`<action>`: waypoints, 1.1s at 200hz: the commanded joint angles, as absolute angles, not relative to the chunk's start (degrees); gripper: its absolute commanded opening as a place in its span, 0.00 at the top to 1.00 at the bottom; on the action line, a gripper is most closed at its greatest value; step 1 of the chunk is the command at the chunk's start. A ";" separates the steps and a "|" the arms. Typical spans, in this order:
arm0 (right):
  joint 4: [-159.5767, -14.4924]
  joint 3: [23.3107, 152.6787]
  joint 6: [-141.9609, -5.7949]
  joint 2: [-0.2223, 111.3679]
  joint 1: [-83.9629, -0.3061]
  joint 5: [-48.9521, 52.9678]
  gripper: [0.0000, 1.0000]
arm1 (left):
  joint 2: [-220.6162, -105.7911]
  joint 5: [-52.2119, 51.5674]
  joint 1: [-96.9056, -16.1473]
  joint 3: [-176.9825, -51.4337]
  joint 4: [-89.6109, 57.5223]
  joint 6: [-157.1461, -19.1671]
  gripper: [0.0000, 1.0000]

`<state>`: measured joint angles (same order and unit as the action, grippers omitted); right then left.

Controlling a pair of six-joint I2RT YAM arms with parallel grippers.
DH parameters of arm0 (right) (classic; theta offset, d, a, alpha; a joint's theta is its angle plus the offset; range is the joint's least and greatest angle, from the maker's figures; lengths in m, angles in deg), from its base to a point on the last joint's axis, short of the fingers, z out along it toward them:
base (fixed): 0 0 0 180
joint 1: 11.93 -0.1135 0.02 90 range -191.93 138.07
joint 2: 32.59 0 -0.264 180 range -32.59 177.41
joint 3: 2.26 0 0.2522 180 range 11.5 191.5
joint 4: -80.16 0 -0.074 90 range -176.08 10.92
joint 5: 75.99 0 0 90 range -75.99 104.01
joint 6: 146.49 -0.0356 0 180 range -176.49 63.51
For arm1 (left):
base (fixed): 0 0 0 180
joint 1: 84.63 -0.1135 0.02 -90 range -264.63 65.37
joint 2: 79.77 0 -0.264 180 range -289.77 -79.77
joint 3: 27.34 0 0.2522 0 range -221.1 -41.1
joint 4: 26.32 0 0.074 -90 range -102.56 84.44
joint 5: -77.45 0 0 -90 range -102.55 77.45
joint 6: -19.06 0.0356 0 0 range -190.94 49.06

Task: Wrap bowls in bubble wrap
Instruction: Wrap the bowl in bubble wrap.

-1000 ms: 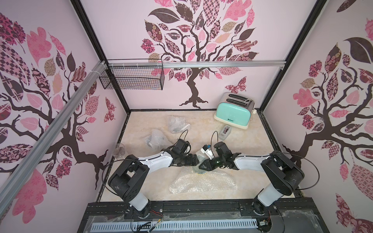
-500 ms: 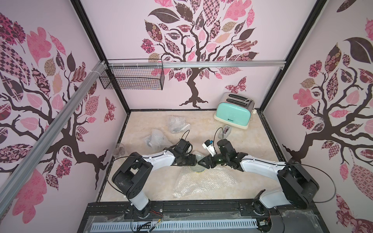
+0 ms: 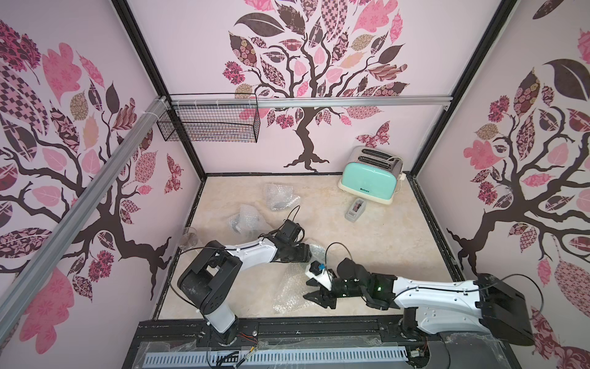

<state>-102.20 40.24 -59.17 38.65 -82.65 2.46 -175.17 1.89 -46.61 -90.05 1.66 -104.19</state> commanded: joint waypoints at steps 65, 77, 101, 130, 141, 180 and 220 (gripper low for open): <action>-104.59 49.63 -49.71 59.75 -89.05 13.34 0.34 | -177.42 0.19 -47.27 -87.33 3.17 -104.43 0.34; -105.42 49.91 -49.47 61.26 -89.20 13.10 0.33 | -177.40 0.19 -47.32 -87.39 3.14 -104.39 0.34; -105.07 50.94 -49.20 64.01 -89.54 13.50 0.33 | -177.69 0.24 -47.45 -87.38 2.91 -104.34 0.34; -103.43 51.40 -48.74 66.42 -89.52 13.49 0.46 | -177.97 0.19 -47.44 -87.16 2.72 -104.30 0.34; -103.30 50.98 -48.83 66.89 -89.58 13.52 0.49 | -178.04 0.28 -47.52 -87.18 2.66 -104.16 0.34; -103.06 51.19 -49.20 66.81 -89.70 15.15 0.67 | -178.03 0.37 -47.69 -87.25 2.72 -104.03 0.35; -104.92 50.13 -51.07 62.42 -89.50 15.44 0.86 | -177.69 0.37 -47.80 -86.81 2.82 -103.93 0.35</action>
